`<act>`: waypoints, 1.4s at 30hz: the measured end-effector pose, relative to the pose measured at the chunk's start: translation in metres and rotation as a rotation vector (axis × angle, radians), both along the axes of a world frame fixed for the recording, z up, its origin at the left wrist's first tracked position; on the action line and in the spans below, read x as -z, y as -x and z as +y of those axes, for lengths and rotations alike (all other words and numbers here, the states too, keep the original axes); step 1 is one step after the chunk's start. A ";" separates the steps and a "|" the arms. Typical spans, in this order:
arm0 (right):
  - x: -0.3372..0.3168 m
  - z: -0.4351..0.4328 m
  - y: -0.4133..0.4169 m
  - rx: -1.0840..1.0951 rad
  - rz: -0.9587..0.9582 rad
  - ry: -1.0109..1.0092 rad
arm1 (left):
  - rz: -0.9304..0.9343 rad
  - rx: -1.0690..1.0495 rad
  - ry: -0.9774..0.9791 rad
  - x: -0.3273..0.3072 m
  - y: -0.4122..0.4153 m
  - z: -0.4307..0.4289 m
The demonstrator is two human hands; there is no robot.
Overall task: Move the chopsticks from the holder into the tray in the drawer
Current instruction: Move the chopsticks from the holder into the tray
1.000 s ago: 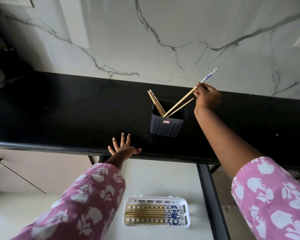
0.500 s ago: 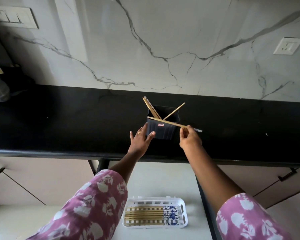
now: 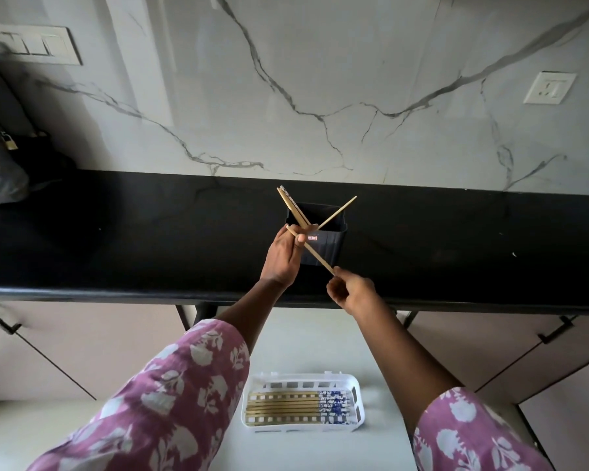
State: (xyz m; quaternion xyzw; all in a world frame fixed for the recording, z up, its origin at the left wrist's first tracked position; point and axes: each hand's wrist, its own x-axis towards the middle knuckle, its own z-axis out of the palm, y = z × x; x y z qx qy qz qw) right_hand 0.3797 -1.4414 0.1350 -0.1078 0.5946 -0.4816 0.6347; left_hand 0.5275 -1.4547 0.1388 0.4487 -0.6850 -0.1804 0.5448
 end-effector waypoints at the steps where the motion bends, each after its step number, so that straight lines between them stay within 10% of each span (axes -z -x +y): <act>1: 0.004 0.000 0.001 -0.069 0.169 0.031 | 0.001 -0.006 -0.012 0.001 -0.001 0.000; 5: 0.011 -0.001 0.002 -0.229 0.741 0.396 | -0.046 0.010 -0.067 0.005 -0.001 -0.004; 11: 0.009 0.004 -0.012 -0.496 1.097 0.775 | -0.040 0.028 -0.135 0.015 0.004 -0.004; 18: 0.031 0.010 -0.014 -0.548 1.072 0.671 | -0.253 -0.157 -0.352 0.040 -0.022 -0.018; 23: 0.063 0.024 -0.012 -0.706 1.069 0.607 | -0.688 -0.270 -0.855 0.076 -0.065 -0.036; 42: 0.167 0.086 -0.024 -1.595 1.414 0.453 | -0.767 -0.159 -1.176 0.096 -0.085 -0.037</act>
